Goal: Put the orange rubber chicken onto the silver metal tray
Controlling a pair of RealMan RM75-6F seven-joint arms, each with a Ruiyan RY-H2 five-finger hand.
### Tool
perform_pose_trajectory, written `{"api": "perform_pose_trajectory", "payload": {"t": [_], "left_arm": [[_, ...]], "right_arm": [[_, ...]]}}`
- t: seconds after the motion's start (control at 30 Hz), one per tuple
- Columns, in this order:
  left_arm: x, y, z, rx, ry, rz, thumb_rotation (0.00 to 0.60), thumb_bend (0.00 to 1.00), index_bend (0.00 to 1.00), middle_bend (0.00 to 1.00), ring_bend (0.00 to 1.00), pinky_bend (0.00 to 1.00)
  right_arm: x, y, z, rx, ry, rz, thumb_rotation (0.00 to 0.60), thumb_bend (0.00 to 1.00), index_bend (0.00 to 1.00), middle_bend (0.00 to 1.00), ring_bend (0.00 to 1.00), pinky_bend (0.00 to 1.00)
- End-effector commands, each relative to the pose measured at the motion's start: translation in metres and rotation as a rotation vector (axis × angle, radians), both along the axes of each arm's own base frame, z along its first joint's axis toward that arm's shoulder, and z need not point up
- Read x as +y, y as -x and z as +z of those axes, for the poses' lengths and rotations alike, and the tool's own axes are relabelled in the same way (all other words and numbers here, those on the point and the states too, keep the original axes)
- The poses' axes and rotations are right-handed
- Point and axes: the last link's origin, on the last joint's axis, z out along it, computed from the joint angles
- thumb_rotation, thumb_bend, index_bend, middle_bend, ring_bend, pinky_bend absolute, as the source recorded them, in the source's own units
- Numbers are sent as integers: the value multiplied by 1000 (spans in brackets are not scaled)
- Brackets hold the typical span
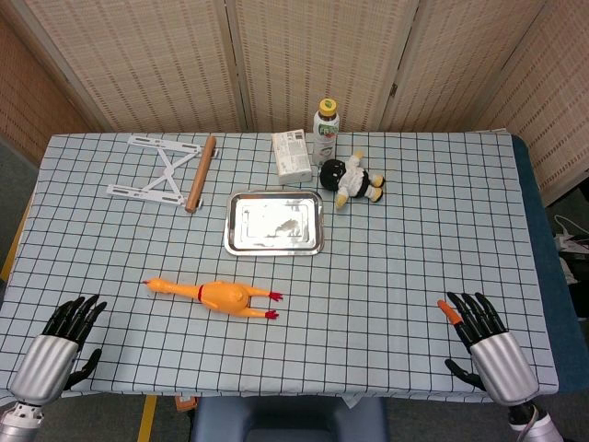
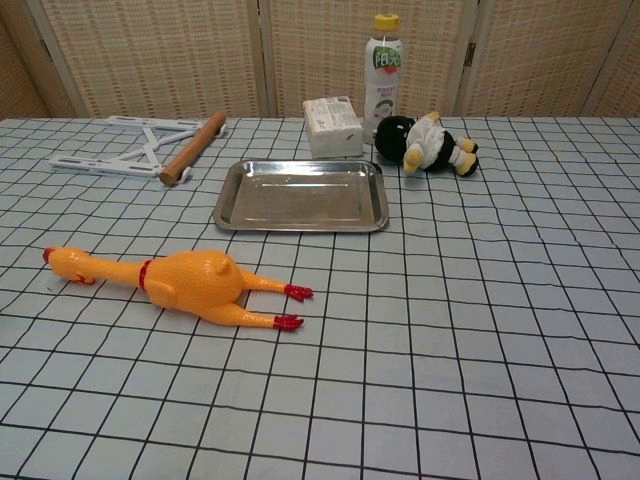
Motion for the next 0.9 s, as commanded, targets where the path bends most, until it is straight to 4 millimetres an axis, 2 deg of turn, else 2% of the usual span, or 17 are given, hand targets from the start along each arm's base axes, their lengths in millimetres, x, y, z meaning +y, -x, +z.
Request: {"api": "perform_pose_trajectory", "payload": {"t": [0.03, 0.17, 0.4, 0.6, 0.9], "left_arm": [[1, -1, -2, -4, 3, 0, 600, 411, 0, 0, 7, 98], [12, -11, -13, 1, 35, -34, 600, 410, 0, 0, 7, 103], [72, -38, -46, 94, 153, -102, 600, 410, 0, 0, 6, 118], [113, -50, -75, 152, 256, -87, 600, 410, 0, 0, 7, 113], [148, -54, -112, 215, 365, -58, 600, 410, 0, 0, 7, 113]], "right_arm": [[-1, 0, 1, -4, 2, -2, 600, 116, 0, 0, 0, 0], [-3, 2, 3, -5, 14, -18, 600, 116, 0, 0, 0, 0], [-17, 6, 0, 7, 35, -53, 600, 116, 0, 0, 0, 0], [-25, 10, -5, 41, 54, -88, 600, 116, 0, 0, 0, 0], [-30, 14, -3, 49, 92, -124, 600, 116, 0, 0, 0, 0]]}}
